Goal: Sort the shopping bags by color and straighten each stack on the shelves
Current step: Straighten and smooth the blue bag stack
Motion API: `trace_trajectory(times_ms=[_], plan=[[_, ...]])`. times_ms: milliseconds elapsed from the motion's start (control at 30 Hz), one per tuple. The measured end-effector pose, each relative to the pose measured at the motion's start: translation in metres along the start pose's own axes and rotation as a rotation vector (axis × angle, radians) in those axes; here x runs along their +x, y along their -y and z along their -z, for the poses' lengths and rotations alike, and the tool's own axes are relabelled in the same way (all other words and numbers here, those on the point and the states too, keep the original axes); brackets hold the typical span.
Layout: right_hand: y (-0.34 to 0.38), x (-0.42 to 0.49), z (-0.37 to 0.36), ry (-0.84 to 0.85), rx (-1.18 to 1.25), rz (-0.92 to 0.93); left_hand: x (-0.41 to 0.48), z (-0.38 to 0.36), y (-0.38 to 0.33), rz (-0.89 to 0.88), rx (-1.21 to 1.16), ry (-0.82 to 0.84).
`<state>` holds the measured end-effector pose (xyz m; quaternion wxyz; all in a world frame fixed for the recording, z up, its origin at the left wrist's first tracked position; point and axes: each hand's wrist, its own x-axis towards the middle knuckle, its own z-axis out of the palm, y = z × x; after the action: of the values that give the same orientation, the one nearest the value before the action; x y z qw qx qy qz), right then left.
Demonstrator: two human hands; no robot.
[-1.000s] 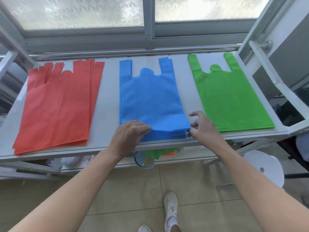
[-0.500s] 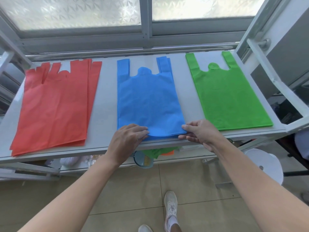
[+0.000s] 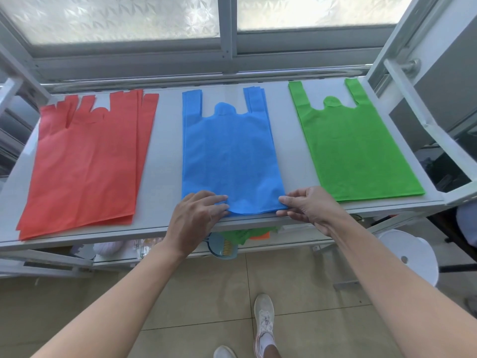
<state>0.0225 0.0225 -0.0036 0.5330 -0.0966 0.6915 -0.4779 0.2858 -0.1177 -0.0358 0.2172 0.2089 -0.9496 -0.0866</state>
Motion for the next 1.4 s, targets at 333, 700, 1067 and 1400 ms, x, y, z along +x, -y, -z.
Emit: trace_trajectory(times_ms=[333,700,1067,1400], plan=[[-0.004,0.001,0.005,-0.014,-0.017,0.044,-0.025,0.012,0.026,0.162,0.004,-0.006],[0.016,0.021,-0.013,-0.112,-0.193,0.145,-0.011,0.013,0.032,0.344,-0.033,-0.063],[0.014,0.011,-0.004,-0.117,-0.519,0.222,-0.018,0.013,0.036,0.323,-0.069,-0.010],[0.009,0.008,-0.003,-0.128,-0.756,0.225,-0.028,0.009,0.032,0.282,-0.022,0.022]])
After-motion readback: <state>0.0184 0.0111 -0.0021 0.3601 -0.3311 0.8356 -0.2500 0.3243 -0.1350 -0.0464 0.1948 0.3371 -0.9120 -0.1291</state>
